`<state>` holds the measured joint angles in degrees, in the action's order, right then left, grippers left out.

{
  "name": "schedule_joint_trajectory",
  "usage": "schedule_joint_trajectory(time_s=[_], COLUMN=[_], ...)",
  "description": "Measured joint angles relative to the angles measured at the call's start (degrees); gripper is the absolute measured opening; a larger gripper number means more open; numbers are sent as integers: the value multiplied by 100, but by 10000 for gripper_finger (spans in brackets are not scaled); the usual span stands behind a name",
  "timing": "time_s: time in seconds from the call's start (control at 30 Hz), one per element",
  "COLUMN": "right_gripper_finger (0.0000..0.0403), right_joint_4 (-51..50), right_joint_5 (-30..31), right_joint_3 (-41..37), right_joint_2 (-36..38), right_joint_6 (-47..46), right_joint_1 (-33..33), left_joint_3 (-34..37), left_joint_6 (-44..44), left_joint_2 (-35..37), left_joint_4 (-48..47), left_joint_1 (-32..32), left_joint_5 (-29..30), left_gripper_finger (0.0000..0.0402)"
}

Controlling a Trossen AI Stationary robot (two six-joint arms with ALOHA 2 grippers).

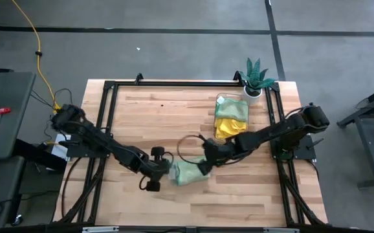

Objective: Fold microfiber towels
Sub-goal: Fold the green microfiber towel, then put the folded green microfiber towel into the transparent bin

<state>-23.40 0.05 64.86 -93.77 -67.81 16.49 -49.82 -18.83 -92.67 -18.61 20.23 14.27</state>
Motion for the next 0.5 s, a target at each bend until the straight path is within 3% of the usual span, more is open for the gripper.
schedule_joint_trajectory(time_s=[0.13, 0.23, 0.3, 0.5], right_gripper_finger=[243, 243, 243, 243], right_joint_4=[-1618, -2057, -1718, 955], right_joint_5=[11, 14, -73, -103], right_joint_3=[-3, -16, -197, -1606], right_joint_2=[240, 248, 254, 461], right_joint_6=[-62, -194, -268, -1296], right_joint_1=[244, 419, 531, 749], left_joint_3=[140, 280, 359, 1019], left_joint_6=[0, -24, -175, -657], left_joint_2=[707, 1113, 1189, 1506], left_joint_4=[-58, 58, 456, 1638], left_joint_1=[31, 44, 46, 217], left_joint_5=[129, 161, 133, -407], left_gripper_finger=[0, 0, 0, 0])
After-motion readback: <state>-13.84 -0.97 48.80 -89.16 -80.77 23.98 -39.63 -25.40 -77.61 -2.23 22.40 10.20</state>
